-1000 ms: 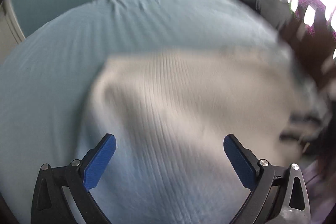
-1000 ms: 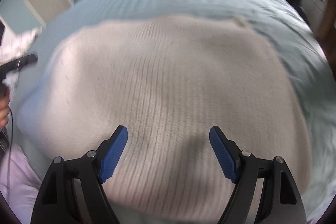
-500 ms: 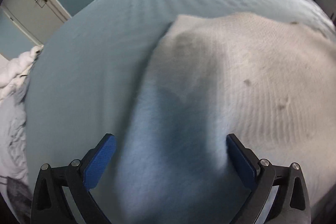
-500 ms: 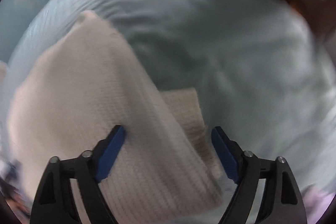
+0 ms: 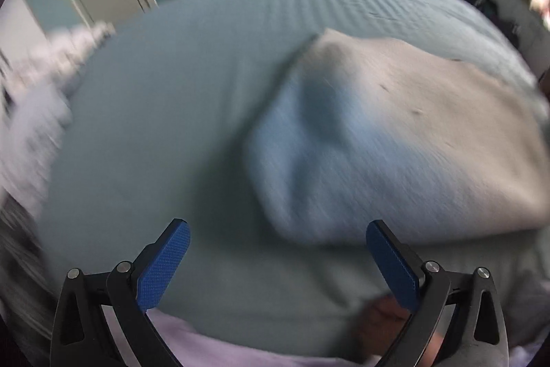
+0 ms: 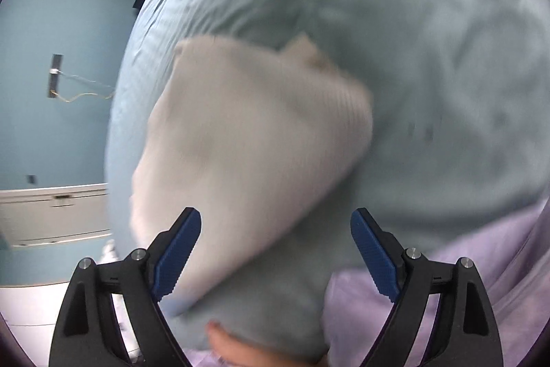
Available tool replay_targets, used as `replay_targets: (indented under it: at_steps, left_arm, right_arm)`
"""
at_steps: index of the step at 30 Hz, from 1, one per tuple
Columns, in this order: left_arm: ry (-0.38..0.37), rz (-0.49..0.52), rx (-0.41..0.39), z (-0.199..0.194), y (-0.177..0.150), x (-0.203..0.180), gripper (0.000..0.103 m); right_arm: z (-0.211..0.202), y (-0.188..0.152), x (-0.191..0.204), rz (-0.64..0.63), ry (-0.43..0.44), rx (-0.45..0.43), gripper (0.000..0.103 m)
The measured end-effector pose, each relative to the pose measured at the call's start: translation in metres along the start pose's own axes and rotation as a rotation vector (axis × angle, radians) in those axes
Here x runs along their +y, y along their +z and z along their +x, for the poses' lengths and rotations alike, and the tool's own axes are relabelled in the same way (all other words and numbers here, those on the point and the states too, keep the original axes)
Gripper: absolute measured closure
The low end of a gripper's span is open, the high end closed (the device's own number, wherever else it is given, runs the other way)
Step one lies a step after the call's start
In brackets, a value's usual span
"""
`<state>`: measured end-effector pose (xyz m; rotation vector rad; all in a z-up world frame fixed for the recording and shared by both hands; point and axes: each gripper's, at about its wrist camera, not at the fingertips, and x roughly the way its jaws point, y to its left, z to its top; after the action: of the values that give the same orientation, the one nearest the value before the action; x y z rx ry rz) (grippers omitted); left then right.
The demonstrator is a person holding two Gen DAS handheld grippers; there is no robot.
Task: Fold small clothes
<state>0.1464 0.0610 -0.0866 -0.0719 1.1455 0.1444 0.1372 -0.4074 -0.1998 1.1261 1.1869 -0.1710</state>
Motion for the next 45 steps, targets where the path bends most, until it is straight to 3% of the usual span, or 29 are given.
replay_targets:
  at_steps: [6, 10, 17, 20, 21, 24, 27, 33, 36, 37, 42, 45]
  left_arm:
    - [-0.121, -0.175, 0.146, 0.047, -0.016, 0.024, 0.000]
    - [-0.174, -0.230, 0.140, 0.058, -0.015, 0.025, 0.000]
    - [-0.176, -0.231, 0.167, 0.072, 0.005, 0.016, 0.000]
    - [-0.211, -0.270, 0.198, 0.081, 0.006, 0.024, 0.000]
    - [-0.232, -0.301, 0.213, 0.086, 0.003, 0.029, 0.000]
    - [-0.292, -0.380, 0.279, 0.088, -0.009, 0.043, 0.000]
    - [-0.313, -0.394, 0.326, 0.080, -0.019, 0.047, 0.000]
    - [-0.258, -0.329, 0.249, 0.066, -0.011, 0.026, 0.000]
    - [-0.269, -0.377, 0.233, 0.072, 0.003, 0.025, 0.000]
    - [-0.283, -0.413, 0.243, 0.077, 0.012, 0.023, 0.000]
    - [-0.441, -0.555, 0.308, 0.098, 0.014, 0.041, 0.001]
    - [-0.548, -0.585, 0.285, 0.090, 0.007, 0.056, 0.030]
  right_arm:
    - [0.011, 0.015, -0.024, 0.111, 0.083, -0.055, 0.017]
    - [0.039, 0.013, -0.034, 0.220, 0.172, 0.006, 0.017]
    - [0.056, 0.023, -0.003, 0.117, 0.080, 0.010, 0.017]
    - [0.077, 0.018, -0.002, 0.079, 0.015, 0.120, 0.021]
    - [0.081, 0.013, -0.003, 0.089, 0.024, 0.141, 0.021]
    - [0.070, 0.012, -0.011, 0.159, 0.085, 0.073, 0.021]
    - [0.074, 0.021, -0.024, 0.217, 0.109, 0.075, 0.021]
    - [0.076, 0.017, -0.008, 0.146, 0.047, 0.061, 0.021]
    - [0.076, 0.014, 0.001, 0.099, 0.026, 0.054, 0.021]
    - [0.077, 0.015, 0.003, 0.087, 0.026, 0.053, 0.022]
    - [0.069, 0.014, -0.001, 0.073, 0.022, 0.025, 0.055]
    - [0.065, 0.011, 0.009, 0.042, 0.012, -0.012, 0.069]
